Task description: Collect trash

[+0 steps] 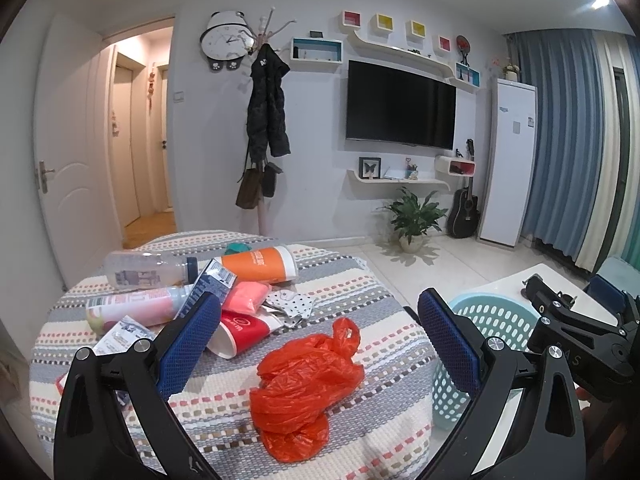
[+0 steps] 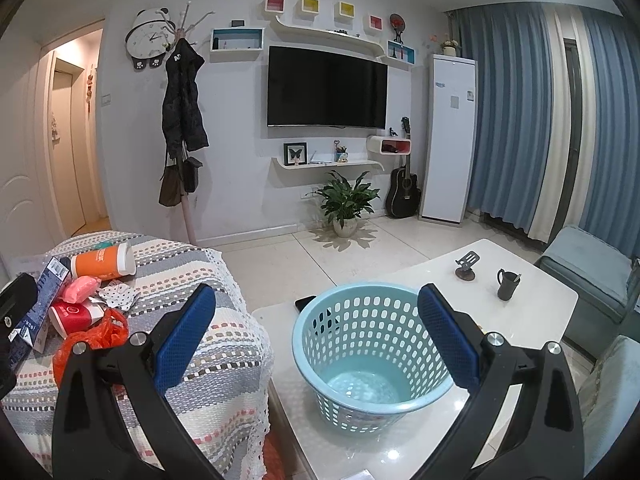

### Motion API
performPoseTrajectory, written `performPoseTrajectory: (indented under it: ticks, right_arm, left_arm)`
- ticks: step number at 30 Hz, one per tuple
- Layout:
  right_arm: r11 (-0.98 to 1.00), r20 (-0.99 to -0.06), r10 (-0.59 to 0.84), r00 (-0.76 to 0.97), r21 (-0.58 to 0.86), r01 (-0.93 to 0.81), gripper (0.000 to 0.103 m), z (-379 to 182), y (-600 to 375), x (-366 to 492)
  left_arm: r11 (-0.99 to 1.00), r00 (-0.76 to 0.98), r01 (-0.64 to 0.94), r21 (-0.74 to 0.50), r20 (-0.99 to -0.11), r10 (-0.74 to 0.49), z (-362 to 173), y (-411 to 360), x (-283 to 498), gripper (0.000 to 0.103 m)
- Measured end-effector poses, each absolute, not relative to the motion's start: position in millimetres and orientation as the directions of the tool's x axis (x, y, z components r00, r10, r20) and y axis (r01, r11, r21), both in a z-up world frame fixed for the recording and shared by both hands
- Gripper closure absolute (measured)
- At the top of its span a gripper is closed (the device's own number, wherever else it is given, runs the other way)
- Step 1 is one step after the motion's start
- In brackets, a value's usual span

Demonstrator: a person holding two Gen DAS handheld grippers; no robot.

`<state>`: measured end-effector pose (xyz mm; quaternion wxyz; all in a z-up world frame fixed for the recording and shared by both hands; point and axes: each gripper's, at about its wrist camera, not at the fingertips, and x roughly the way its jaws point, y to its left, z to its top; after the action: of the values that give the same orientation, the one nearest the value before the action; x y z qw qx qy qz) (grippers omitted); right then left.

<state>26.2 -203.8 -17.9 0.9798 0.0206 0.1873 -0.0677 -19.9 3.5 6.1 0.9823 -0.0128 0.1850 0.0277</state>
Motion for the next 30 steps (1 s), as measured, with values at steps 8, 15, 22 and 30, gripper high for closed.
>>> performPoseTrajectory:
  ticks: [8, 15, 22, 30]
  right_arm:
    - [0.991, -0.367, -0.122, 0.922, 0.013, 0.136, 0.007, -16.5, -203.8, 24.6]
    - [0.991, -0.365, -0.122, 0.923, 0.011, 0.135, 0.007, -16.2, -202.5, 24.3]
    - [0.991, -0.365, -0.117, 0.924, 0.012, 0.13, 0.007, -15.8, -201.3, 23.8]
    - [0.991, -0.355, -0.121, 0.927, 0.012, 0.134, 0.007, -14.3, -199.8, 23.7]
  left_arm:
    - [0.998, 0.931, -0.058, -0.021, -0.362, 0.047, 4.9, 6.4, -22.4, 0.007]
    - [0.998, 0.931, -0.06, -0.019, -0.362, 0.048, 4.6, 6.1, -22.5, 0.007]
    - [0.998, 0.931, -0.061, -0.019, -0.36, 0.05, 4.6, 6.6, -22.7, 0.007]
    - [0.998, 0.932, -0.062, -0.02, -0.359, 0.05, 5.8, 6.3, -23.9, 0.007]
